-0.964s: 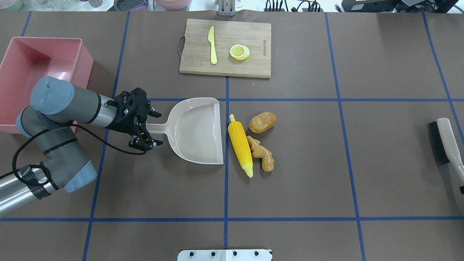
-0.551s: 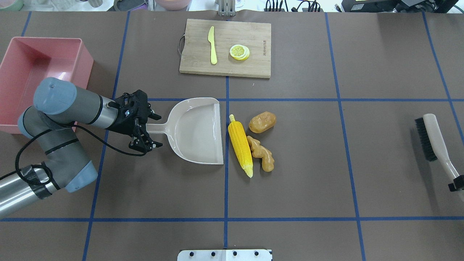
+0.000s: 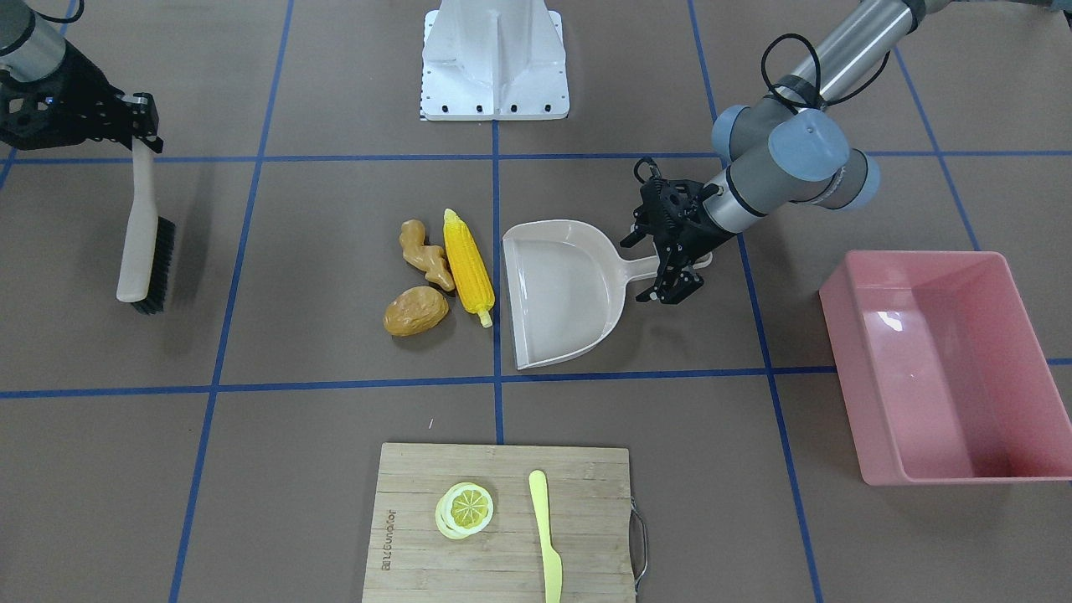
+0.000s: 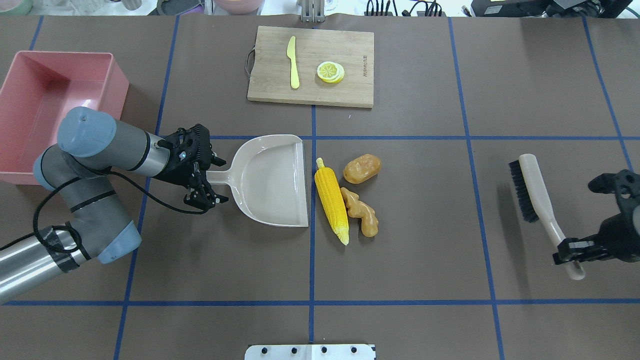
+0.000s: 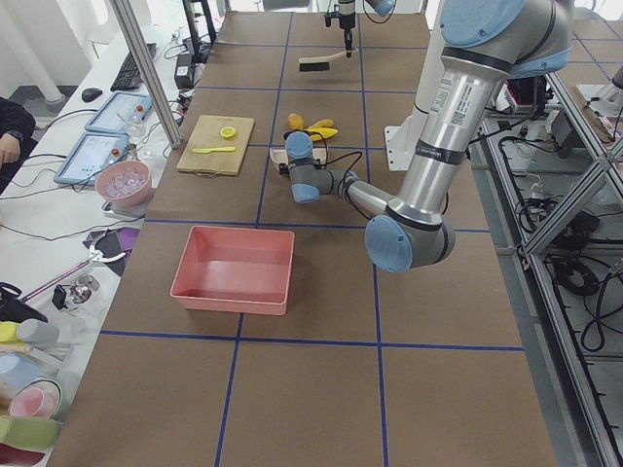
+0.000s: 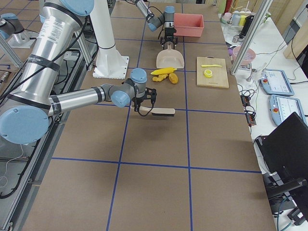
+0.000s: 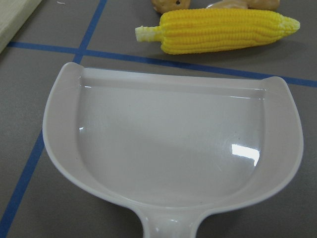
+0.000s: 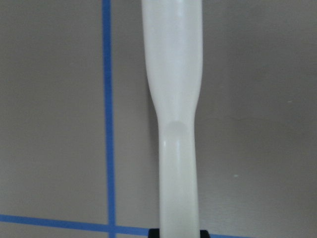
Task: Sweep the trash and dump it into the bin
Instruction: 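Pick up the white-handled brush with the right gripper while the left holds the dustpan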
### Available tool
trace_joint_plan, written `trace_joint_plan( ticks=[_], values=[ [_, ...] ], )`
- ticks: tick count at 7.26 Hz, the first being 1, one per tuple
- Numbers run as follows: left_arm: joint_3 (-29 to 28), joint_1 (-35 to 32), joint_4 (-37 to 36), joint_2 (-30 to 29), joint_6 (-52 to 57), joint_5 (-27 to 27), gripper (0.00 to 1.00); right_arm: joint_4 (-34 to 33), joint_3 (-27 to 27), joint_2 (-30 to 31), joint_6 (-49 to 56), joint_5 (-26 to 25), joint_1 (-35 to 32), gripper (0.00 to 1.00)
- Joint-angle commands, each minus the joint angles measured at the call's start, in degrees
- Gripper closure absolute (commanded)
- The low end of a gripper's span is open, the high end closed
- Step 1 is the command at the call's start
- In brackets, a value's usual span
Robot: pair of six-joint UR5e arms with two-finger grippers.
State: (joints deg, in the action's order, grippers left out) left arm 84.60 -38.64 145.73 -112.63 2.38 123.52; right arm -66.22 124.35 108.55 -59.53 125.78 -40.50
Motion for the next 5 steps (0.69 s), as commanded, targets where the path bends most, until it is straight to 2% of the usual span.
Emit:
trace_joint_plan(
  ticks=[1,3,5],
  values=[
    [-0.7,0.5,-0.2,-0.9,-1.0,-0.1,0.04,-19.5,4.3,-14.8,-4.1,-4.7,6.3,1.00],
    [-0.8,0.5,-0.6,-0.9,-0.7,-0.3,0.04,-38.0,4.3,-31.1,-4.2,-5.9,8.9,1.00],
    [-0.8,0.5,-1.4,-0.9,-0.6,-0.3,0.03,-39.7,3.1,-33.9,-4.5,-11.6,14.3,1.00]
  ],
)
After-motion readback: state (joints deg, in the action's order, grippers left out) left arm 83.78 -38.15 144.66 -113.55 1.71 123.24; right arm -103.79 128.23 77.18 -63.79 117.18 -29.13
